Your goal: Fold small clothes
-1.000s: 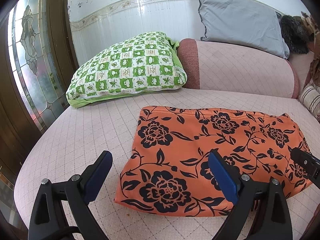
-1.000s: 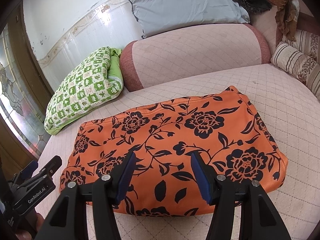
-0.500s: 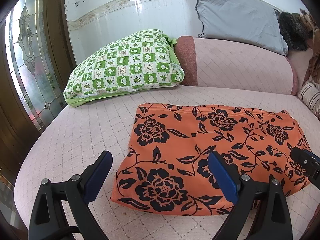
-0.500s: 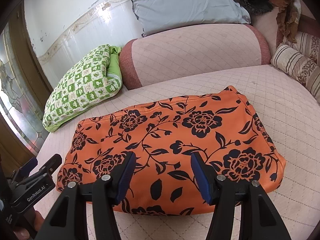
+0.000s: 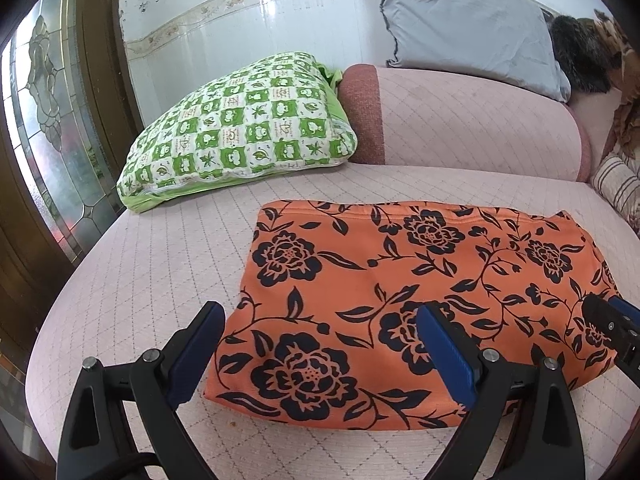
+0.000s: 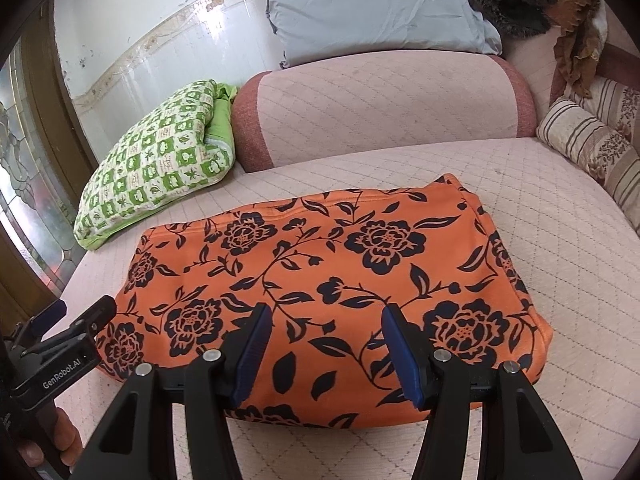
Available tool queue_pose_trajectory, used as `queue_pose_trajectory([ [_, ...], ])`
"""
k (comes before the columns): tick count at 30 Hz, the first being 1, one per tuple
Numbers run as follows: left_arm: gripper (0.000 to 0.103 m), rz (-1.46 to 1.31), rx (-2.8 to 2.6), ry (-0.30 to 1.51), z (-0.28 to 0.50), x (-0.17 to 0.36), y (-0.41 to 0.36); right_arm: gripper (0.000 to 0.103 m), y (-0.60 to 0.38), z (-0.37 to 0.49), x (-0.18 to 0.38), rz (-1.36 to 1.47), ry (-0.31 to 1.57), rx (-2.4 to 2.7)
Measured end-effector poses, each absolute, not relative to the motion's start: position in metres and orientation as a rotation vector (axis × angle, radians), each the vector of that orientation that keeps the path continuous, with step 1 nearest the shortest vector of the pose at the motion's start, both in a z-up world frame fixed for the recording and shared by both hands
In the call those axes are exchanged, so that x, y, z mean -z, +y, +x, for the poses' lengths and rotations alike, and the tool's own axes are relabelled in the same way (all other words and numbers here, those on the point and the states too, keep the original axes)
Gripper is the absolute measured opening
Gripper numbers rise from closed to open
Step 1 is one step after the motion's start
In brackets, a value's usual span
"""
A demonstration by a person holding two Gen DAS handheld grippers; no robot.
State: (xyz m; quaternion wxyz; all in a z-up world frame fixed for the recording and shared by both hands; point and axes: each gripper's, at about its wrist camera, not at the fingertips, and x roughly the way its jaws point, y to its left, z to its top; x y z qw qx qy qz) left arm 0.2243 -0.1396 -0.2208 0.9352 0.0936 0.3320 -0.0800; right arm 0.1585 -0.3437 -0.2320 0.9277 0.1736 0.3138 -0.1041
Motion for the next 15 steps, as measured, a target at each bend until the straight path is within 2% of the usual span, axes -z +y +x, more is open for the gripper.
queue_pose_trajectory([
  [15, 0.096, 0.215, 0.191, 0.694, 0.223, 0.227, -0.159, 0.061, -0.361, 0.152, 0.233, 0.358, 0.647, 0.241],
])
